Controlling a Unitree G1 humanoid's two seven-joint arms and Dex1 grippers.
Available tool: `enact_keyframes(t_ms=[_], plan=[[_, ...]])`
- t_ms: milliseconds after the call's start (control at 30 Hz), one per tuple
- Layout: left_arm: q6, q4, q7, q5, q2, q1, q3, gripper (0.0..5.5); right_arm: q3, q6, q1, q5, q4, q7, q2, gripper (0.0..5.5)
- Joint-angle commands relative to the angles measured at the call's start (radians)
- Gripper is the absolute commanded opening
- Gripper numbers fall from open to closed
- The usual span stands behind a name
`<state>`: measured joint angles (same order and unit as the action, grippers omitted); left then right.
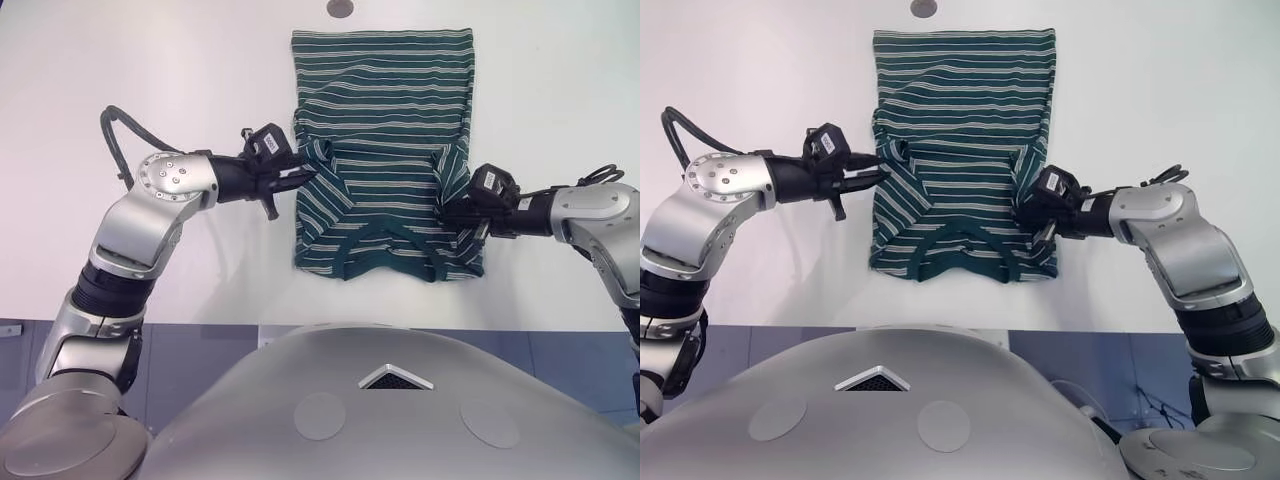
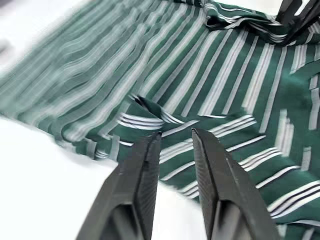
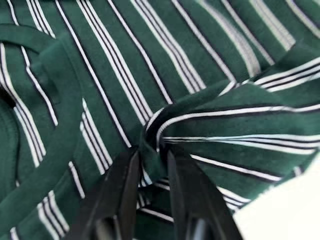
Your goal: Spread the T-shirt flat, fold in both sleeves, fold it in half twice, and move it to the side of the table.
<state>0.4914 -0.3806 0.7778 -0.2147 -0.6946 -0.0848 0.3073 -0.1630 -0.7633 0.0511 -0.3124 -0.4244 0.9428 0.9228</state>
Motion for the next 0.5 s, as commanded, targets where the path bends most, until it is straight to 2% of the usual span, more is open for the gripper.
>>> enact_keyframes(t_ms=[33, 100, 167, 267, 367, 500], plan=[[-0.265, -0.012, 0.094, 0.096, -0.137, 0.147, 0.002, 1.86, 0.226, 0.145, 0.040, -0.081, -0.056, 0.125, 0.087, 1.69], [-0.443, 0.023, 0.132, 0.162, -0.223, 0.246, -0.006, 2.19, 0.331, 0.335, 0.159, -0.053, -0.037, 0.224, 0.124, 2.06], [-0.583, 0.081, 0.140, 0.215, -0.271, 0.297, -0.025, 2.49, 0.363, 0.531, 0.272, 0.031, 0.003, 0.278, 0.151, 2.09], [-0.802, 0.209, 0.107, 0.327, -0.305, 0.315, -0.022, 2.49, 0.336, 0.931, 0.398, 0.227, 0.166, 0.291, 0.178, 2.09], [-0.995, 0.327, 0.044, 0.461, -0.277, 0.302, 0.026, 2.49, 0.258, 1.296, 0.410, 0.413, 0.325, 0.206, 0.157, 2.09], [-1.079, 0.419, -0.011, 0.505, -0.189, 0.258, 0.075, 2.49, 0.198, 1.568, 0.346, 0.541, 0.435, 0.035, 0.064, 2.09]])
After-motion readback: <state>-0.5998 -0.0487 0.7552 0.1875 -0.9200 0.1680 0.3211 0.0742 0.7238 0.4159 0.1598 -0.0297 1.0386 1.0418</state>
